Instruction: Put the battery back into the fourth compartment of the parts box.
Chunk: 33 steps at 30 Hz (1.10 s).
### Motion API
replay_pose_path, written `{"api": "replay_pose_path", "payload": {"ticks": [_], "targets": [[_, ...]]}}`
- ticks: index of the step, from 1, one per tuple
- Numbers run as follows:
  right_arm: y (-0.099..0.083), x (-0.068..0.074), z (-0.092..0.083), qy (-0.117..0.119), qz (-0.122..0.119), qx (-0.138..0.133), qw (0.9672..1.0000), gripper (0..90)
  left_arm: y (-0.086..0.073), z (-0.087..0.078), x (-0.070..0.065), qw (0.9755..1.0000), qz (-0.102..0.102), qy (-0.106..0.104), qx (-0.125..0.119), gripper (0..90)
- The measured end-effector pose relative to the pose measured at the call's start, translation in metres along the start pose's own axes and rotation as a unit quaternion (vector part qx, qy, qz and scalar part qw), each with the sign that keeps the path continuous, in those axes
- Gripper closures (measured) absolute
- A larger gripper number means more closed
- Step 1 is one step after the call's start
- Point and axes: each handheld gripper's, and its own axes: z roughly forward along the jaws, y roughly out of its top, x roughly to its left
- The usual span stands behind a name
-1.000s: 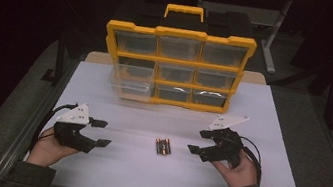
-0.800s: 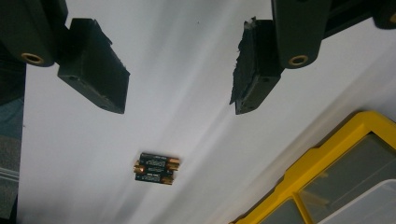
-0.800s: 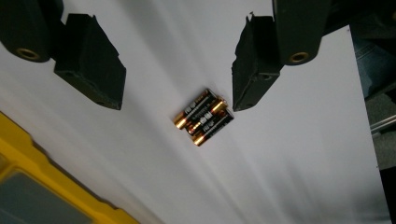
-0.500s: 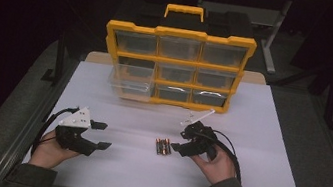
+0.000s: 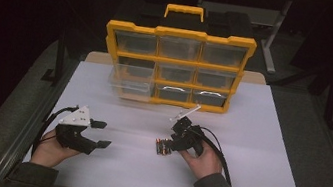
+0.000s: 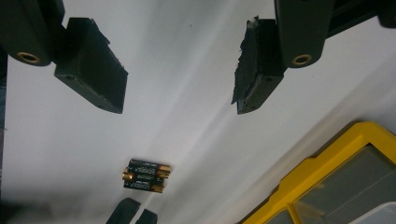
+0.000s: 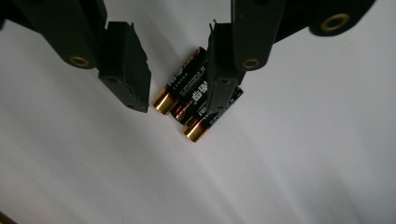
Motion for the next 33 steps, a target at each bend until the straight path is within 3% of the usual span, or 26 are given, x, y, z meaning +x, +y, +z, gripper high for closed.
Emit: {"api": "replay_pose_path", "payload": {"ticks": [7,16,24,33], "targets": [[0.001,-0.004,0.013,-0.014,0.021,0.026,0.9993,62.1,-0.003,0.000,0.002,1.0000,-0.003,0.001,0.002,33.4],[0.000,-0.006,0.016,-0.003,0.041,0.025,0.9988,62.2,-0.002,-0.001,0.002,1.0000,0.000,0.002,-0.001,33.3],[-0.001,-0.006,0.019,-0.028,0.054,0.038,0.9974,65.9,0.000,-0.003,0.001,1.0000,0.003,0.001,-0.007,33.2],[-0.006,-0.004,0.020,-0.053,0.041,0.045,0.9967,73.5,0.001,-0.002,0.003,1.0000,0.008,0.000,-0.005,33.2]]}}
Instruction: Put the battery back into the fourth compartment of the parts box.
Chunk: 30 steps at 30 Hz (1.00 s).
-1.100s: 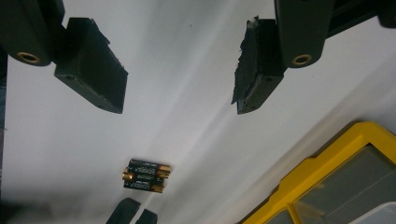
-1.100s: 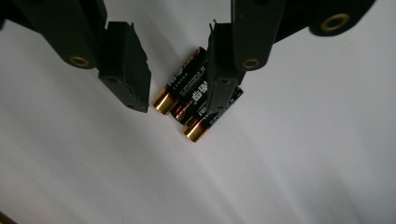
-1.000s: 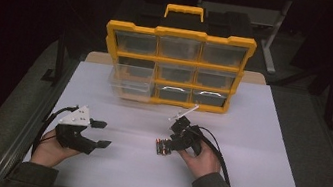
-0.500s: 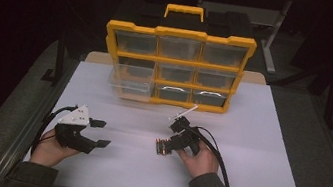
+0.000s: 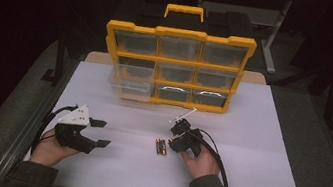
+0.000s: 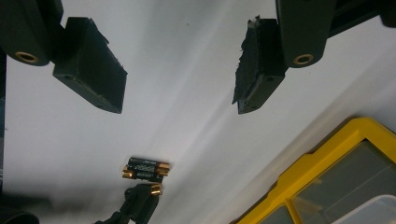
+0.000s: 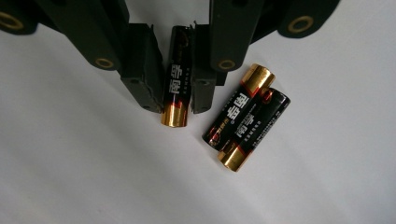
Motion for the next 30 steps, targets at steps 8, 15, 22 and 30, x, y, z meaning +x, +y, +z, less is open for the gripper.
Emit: {"api": "replay_pose_path", "payload": {"ticks": [8,15,22,30], "targets": [[-0.002,-0.010,-0.001,0.029,-0.005,-0.007,0.9995,75.8,0.000,0.001,0.001,1.0000,0.003,-0.003,0.002,33.2],[0.002,-0.014,-0.020,0.064,-0.018,-0.031,0.9973,75.8,0.000,-0.001,0.001,1.0000,-0.005,-0.004,-0.004,33.2],[0.009,-0.020,-0.040,0.078,-0.029,-0.047,0.9954,75.8,0.001,-0.003,0.001,0.9999,-0.002,-0.009,-0.010,32.8],[0.020,-0.032,-0.059,0.092,-0.030,-0.060,0.9935,75.8,0.000,-0.002,0.002,0.9999,-0.008,-0.009,-0.008,32.9]]}}
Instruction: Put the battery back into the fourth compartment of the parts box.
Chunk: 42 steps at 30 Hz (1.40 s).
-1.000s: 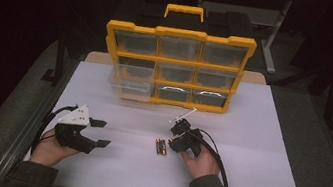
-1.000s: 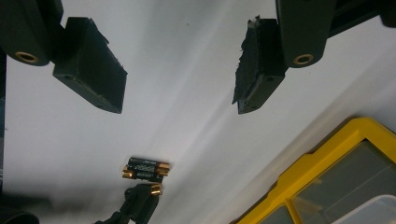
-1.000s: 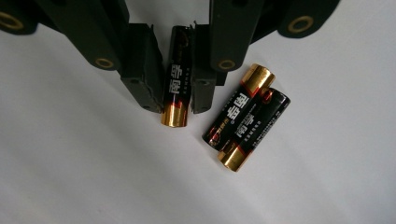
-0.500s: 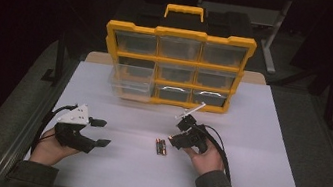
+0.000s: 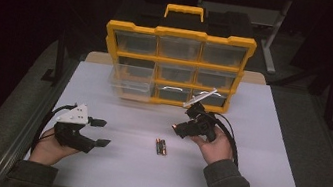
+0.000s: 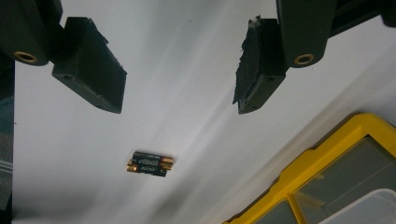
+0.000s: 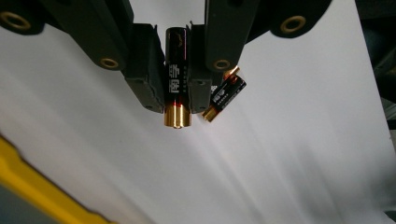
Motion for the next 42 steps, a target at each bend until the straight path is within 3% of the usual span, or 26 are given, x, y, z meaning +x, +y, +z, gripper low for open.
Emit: {"api": "replay_pose_path", "payload": {"ticks": [3,5,13,23,26,42], "targets": [[0.007,0.000,-0.009,-0.003,-0.005,0.001,1.0000,75.8,0.000,0.001,-0.001,0.9999,-0.009,-0.001,-0.005,32.8],[0.012,-0.001,-0.015,-0.001,-0.010,-0.001,0.9999,75.8,0.000,0.002,0.000,1.0000,-0.002,0.000,-0.007,32.8],[0.032,0.003,-0.035,-0.001,-0.044,-0.004,0.9990,75.8,0.002,0.001,-0.001,0.9999,-0.004,-0.002,-0.011,32.9],[0.059,-0.003,-0.059,0.004,-0.054,-0.023,0.9983,75.8,0.002,0.002,0.002,0.9999,-0.004,-0.003,-0.012,32.8],[0.064,-0.003,-0.063,0.003,-0.052,-0.027,0.9983,75.8,0.002,0.002,0.002,0.9999,-0.007,-0.005,-0.009,32.8],[0.119,0.006,-0.080,-0.006,-0.093,-0.035,0.9950,75.8,0.002,0.001,0.004,0.9999,-0.007,-0.005,-0.011,32.8]]}}
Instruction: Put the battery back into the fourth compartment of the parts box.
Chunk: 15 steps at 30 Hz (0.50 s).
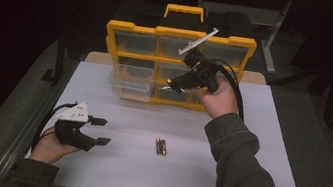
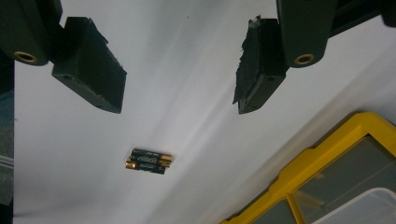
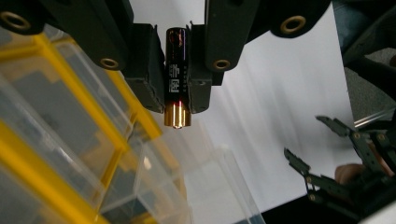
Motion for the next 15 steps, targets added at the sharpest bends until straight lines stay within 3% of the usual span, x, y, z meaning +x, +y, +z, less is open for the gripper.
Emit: {"api": "replay_pose_path", "payload": {"ticks": [15], "targets": [[0.052,0.006,0.007,0.004,-0.034,-0.005,0.9994,75.8,0.001,-0.002,0.002,1.0000,0.004,0.000,-0.003,32.8]]}}
